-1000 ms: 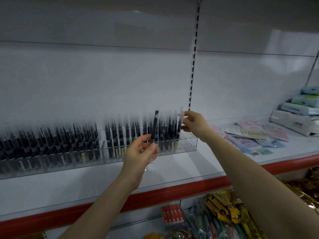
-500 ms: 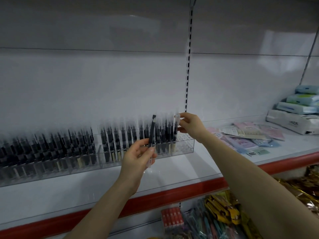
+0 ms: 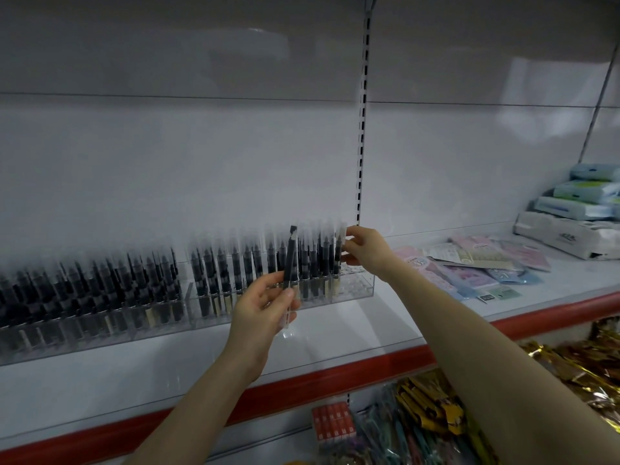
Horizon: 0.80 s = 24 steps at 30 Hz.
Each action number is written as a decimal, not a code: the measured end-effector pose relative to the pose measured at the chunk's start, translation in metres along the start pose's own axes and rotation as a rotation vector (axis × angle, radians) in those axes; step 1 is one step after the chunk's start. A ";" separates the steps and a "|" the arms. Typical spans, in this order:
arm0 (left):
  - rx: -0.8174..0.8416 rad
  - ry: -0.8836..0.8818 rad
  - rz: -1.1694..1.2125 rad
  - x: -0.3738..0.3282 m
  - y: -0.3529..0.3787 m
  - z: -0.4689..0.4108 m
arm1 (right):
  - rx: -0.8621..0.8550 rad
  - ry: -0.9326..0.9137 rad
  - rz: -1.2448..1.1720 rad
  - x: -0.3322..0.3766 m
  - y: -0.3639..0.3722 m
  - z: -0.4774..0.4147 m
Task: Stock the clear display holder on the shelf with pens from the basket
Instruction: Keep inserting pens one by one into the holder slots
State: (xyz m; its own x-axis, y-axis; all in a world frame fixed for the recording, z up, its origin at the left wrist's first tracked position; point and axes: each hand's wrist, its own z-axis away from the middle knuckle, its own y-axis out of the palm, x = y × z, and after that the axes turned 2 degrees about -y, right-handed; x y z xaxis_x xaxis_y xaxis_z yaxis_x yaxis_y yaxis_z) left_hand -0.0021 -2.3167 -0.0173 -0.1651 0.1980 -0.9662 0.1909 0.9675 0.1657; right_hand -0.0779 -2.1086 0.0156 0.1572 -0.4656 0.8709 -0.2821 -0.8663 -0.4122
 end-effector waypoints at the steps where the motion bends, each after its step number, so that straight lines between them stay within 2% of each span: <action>1: -0.001 0.002 0.004 0.000 0.001 0.000 | 0.002 0.000 0.010 0.001 0.000 0.002; 4: 0.011 0.011 0.011 -0.002 0.002 0.002 | -0.049 -0.014 -0.006 0.000 -0.001 0.011; 8: 0.027 0.015 0.037 -0.005 0.002 0.004 | -0.306 -0.119 -0.057 0.000 -0.001 0.033; 10: 0.035 0.012 0.041 -0.007 0.003 0.006 | -0.353 -0.206 -0.113 0.008 0.001 0.048; 13: 0.039 0.004 0.058 -0.011 0.005 0.010 | -0.375 -0.402 -0.073 0.021 0.007 0.072; 17: 0.062 -0.029 0.091 -0.020 0.008 0.016 | -0.324 -0.775 0.228 0.027 0.018 0.088; 24: 0.111 -0.029 0.107 -0.032 0.012 0.029 | -0.213 -0.930 0.462 0.029 0.031 0.101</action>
State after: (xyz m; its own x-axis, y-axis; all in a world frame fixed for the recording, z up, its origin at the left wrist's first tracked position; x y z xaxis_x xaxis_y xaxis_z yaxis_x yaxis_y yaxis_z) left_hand 0.0340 -2.3157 0.0101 -0.1101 0.2931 -0.9497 0.3120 0.9174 0.2469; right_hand 0.0139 -2.1666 0.0008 0.6294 -0.7750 0.0572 -0.6452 -0.5622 -0.5173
